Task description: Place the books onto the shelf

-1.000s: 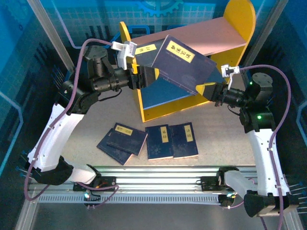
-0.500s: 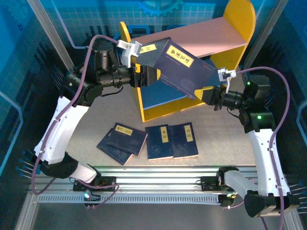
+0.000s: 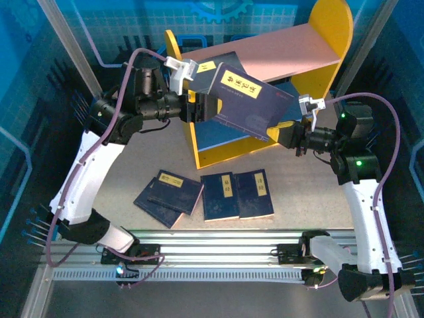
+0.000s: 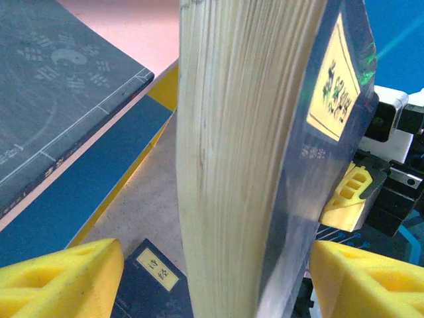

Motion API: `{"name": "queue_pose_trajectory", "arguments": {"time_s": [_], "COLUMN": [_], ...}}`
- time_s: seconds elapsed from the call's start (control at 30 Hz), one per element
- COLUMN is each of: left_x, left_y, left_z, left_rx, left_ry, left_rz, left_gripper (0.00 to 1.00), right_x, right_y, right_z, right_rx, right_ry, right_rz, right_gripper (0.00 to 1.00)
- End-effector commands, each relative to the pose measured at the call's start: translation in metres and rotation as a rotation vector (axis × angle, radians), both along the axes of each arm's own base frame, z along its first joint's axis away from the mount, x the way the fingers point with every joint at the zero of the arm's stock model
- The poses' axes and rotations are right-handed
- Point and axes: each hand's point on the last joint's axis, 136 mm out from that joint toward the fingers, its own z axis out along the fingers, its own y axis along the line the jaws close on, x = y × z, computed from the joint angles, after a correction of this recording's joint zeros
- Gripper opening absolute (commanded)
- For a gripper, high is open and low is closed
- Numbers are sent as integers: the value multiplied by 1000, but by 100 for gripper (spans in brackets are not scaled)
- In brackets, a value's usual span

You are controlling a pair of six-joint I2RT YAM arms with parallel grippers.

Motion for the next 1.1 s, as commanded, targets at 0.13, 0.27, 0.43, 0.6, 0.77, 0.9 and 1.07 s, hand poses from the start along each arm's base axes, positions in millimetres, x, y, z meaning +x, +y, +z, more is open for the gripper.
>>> {"name": "queue_pose_trajectory", "arguments": {"time_s": [0.13,0.27,0.43,0.6,0.77,0.9,1.07], "left_x": [-14,-21,-21,-17,-15,-15,-13], "left_y": [-6,-8,-5,-8,-8,-6,2], "left_z": [15,25,32,28,30,39,57], "left_rx": [-74,-130,-159,-162,-165,-204,-256], "left_ry": [-21,-30,-39,-25,-32,-69,-119], "left_rz": [-167,-240,-271,-287,-281,-270,-201], "left_gripper": [64,56,44,35,23,9,0], "right_x": [-15,-6,2,-1,2,4,7], "right_y": [7,7,8,13,16,17,14], "right_z": [16,11,7,8,9,15,28], "right_rx": [5,-4,-15,-20,-29,-16,14], "right_ry": [-72,-41,-17,-21,-15,-19,-16], "right_rz": [75,58,52,75,71,62,9], "right_gripper": [0,0,0,0,0,0,16]}}
